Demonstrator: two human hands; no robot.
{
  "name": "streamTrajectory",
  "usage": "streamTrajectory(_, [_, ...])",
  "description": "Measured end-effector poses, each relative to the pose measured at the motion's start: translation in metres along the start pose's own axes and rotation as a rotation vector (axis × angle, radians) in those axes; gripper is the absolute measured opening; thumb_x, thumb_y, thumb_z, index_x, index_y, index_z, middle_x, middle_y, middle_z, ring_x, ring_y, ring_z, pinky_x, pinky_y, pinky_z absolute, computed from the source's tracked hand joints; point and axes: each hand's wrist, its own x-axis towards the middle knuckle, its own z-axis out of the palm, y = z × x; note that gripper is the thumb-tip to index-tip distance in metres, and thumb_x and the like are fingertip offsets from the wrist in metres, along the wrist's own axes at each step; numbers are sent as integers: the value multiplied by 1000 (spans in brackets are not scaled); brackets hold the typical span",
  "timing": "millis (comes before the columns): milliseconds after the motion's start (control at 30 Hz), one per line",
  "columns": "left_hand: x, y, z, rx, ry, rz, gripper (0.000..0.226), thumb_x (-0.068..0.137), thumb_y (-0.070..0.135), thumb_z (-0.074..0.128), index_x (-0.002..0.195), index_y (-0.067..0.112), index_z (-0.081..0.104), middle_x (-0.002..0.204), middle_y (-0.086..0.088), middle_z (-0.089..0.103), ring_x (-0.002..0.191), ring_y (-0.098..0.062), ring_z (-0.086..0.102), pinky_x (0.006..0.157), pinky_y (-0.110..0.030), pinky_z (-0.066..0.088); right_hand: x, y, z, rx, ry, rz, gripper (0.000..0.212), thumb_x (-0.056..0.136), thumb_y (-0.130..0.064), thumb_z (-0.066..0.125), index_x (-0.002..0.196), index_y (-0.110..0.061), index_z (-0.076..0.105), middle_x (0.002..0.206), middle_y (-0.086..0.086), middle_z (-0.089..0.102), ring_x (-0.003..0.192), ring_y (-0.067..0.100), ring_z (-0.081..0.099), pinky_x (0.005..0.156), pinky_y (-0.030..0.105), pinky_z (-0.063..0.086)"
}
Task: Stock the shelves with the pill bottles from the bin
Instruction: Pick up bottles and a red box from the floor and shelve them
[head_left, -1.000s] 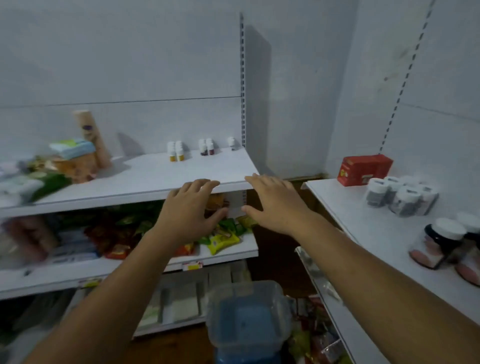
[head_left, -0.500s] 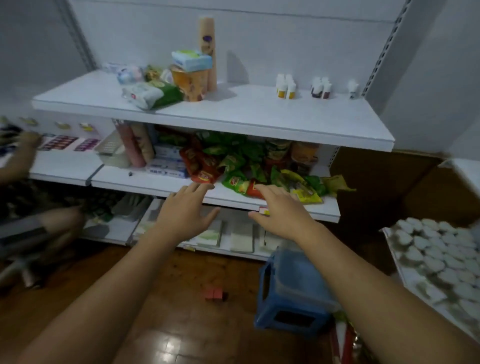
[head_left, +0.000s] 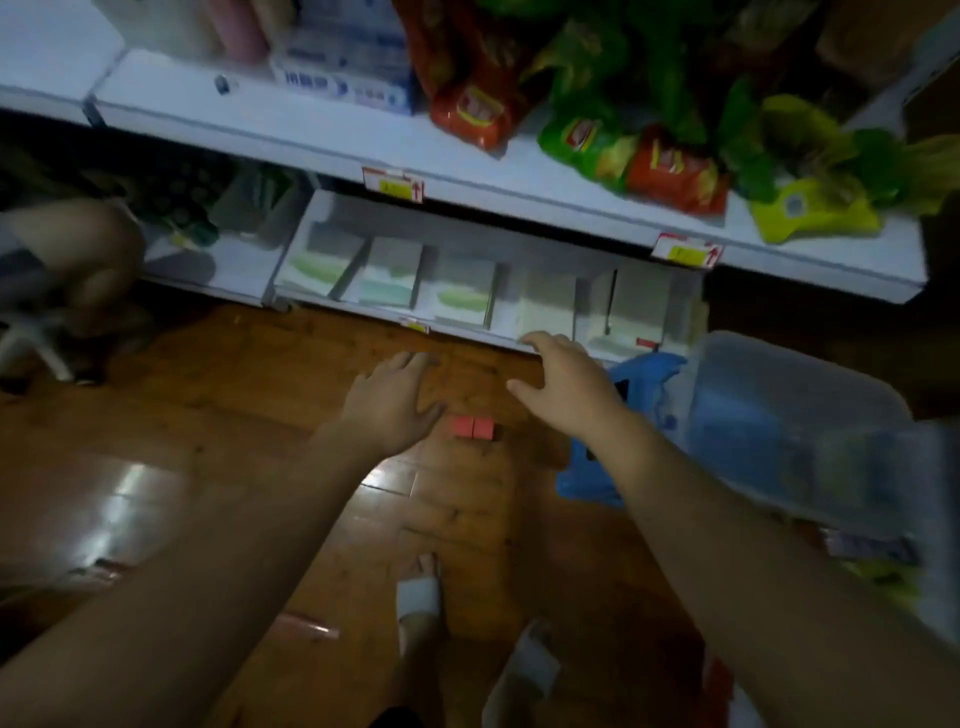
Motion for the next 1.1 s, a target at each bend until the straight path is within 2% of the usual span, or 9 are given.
streamTrajectory(200, [76,-64,202,26,-113,-42,69,92,55,70,150,34,39,149,1,48,133,-30,53,102,-50,46,96,94,192,-34,-90,16,70,90,-51,71,150,-26,44,147,5,54,135,30,51,111,51,44])
streamTrajectory(333, [142,-105,332,44,-103,-39,83,83,57,77,151,32,37,149,0,48,130,-30,55,100,-52,51,156,160,315,-49,-104,36,77,84,-48,79,150,-26,45,145,5,56,135,30,52,112,49,45])
streamTrajectory(533, [234,-148,462,138,-130,33,102,73,54,88,156,31,32,153,-1,45,135,-32,51,103,-56,50,241,215,449,-169,-151,34,92,74,-45,89,150,-22,43,146,5,51,135,32,48,109,50,44])
streamTrajectory(600, [249,-157,484,156,-158,93,88,79,47,85,152,29,41,147,-3,51,129,-31,55,99,-51,53,259,222,475,-192,-139,25,91,74,-45,89,149,-22,44,144,4,52,135,33,47,107,49,43])
streamTrajectory(667, [255,-162,497,177,-164,144,62,86,39,79,140,27,50,131,-3,61,116,-29,62,92,-46,56,269,226,490,-178,-116,11,76,76,-47,85,141,-24,52,135,4,57,129,33,51,104,47,45])
streamTrajectory(767, [248,-163,491,101,-154,142,54,88,41,77,134,26,53,122,-3,64,107,-27,64,87,-42,56,267,230,496,-81,-40,15,53,75,-46,81,120,-26,62,118,1,66,114,31,61,93,44,50])
streamTrajectory(900, [216,-143,411,-199,-127,162,64,84,30,86,140,23,56,130,-1,61,116,-19,58,91,-32,47,234,212,441,304,63,63,40,71,-39,83,104,-28,64,98,-6,66,87,18,66,66,31,47])
streamTrajectory(1033, [164,-95,263,-643,-6,162,70,81,18,91,140,29,57,133,14,63,122,7,57,99,-20,46,167,157,309,599,238,26,49,69,-39,83,113,-32,65,106,-6,67,96,9,65,79,28,52])
streamTrajectory(1100, [135,-56,178,-797,36,196,71,80,20,91,141,31,57,133,15,67,127,2,59,103,-29,48,119,124,227,710,309,17,49,76,-34,86,119,-34,63,112,-8,68,101,5,65,87,28,54])
